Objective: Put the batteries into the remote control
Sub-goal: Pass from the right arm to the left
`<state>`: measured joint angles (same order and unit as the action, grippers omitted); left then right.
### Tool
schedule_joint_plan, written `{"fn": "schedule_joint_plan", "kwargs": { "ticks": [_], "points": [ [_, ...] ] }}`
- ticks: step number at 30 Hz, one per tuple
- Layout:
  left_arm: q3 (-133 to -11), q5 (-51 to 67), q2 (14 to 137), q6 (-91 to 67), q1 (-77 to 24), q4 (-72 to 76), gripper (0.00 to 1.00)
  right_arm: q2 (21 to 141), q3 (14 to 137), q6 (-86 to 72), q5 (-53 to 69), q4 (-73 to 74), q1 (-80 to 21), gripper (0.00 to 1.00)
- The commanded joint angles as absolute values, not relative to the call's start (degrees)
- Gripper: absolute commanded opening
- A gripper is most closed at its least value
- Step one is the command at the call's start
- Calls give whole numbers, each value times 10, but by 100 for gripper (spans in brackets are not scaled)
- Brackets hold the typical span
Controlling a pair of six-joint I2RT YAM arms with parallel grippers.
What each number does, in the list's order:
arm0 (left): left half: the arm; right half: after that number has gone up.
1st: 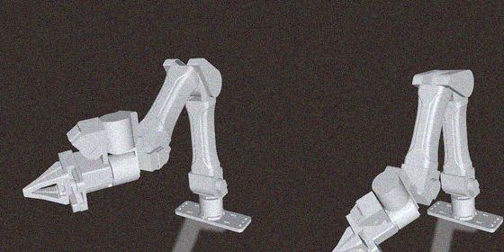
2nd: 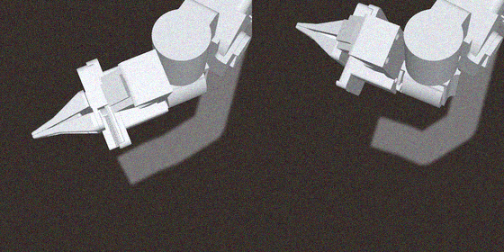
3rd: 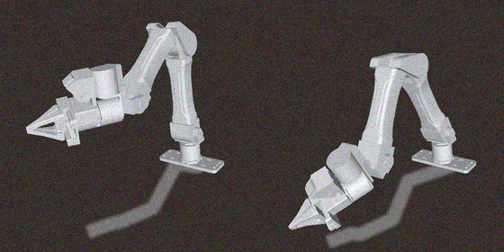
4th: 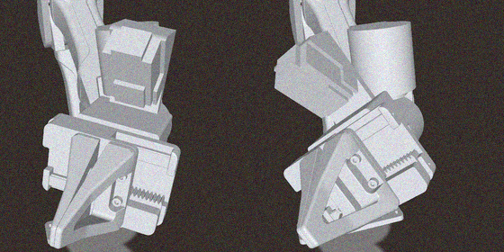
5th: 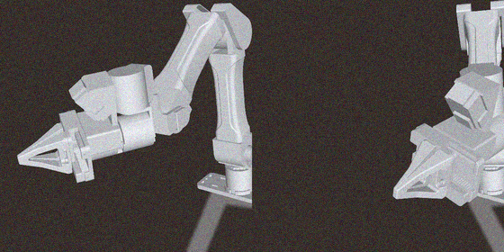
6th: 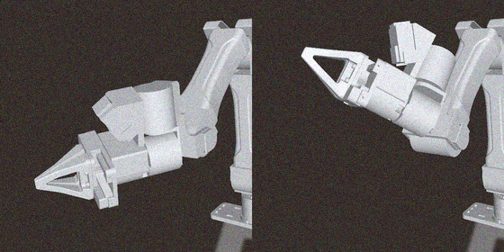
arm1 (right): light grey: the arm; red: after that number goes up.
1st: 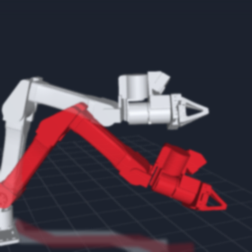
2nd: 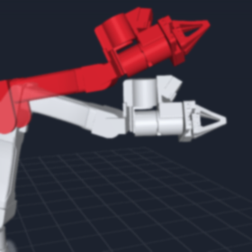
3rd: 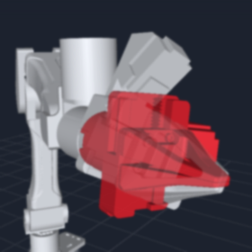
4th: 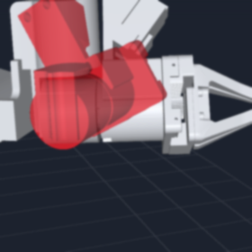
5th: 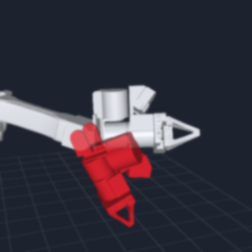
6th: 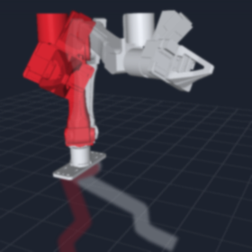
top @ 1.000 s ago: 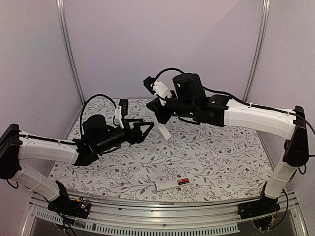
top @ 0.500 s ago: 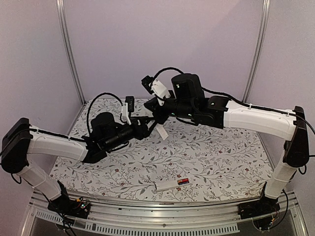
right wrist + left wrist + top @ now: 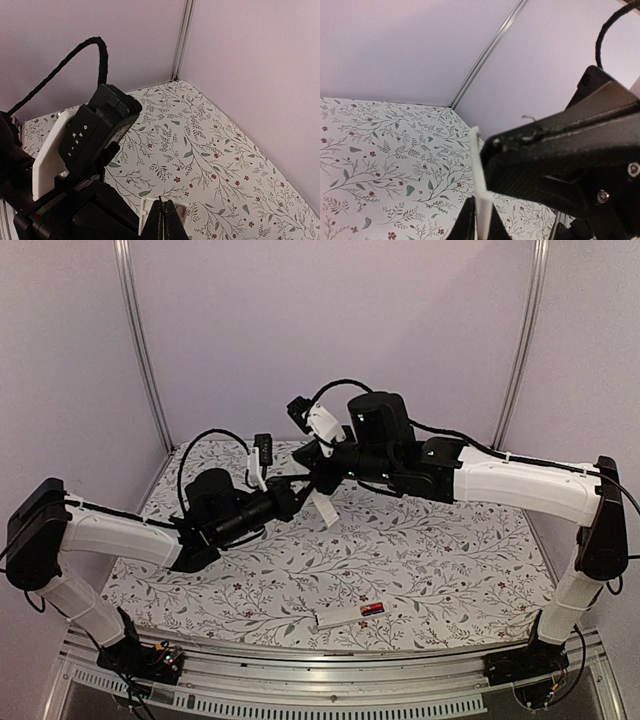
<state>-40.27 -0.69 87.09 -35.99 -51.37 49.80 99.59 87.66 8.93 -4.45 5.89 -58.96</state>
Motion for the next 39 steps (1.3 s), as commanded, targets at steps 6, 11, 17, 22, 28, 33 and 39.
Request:
{"fn": "schedule_joint_plan", "kwargs": {
  "ticks": [6, 11, 17, 22, 28, 33, 39],
  "points": [
    [-392, -27, 843, -292, -518, 481, 0, 967, 865, 92, -55, 65, -593, 37],
    [-402, -123, 787, -59, -534, 401, 0, 891, 836, 108, -7, 70, -588, 60],
    [-375, -386, 796, 392, -609, 480, 0, 782, 786, 25, 25, 93, -536, 66],
    [-307, -453, 858, 761, -663, 784, 0, 745, 756, -24, 16, 127, -520, 67],
    [-285, -414, 955, 1080, -691, 1048, 0, 746, 757, -35, 22, 172, -519, 67],
    [-281, -402, 978, 1138, -709, 1054, 0, 752, 755, -28, 42, 188, -519, 67],
    [-282, -395, 987, 1174, -718, 1054, 0, 782, 754, -19, 84, 202, -520, 67]
  ]
}}
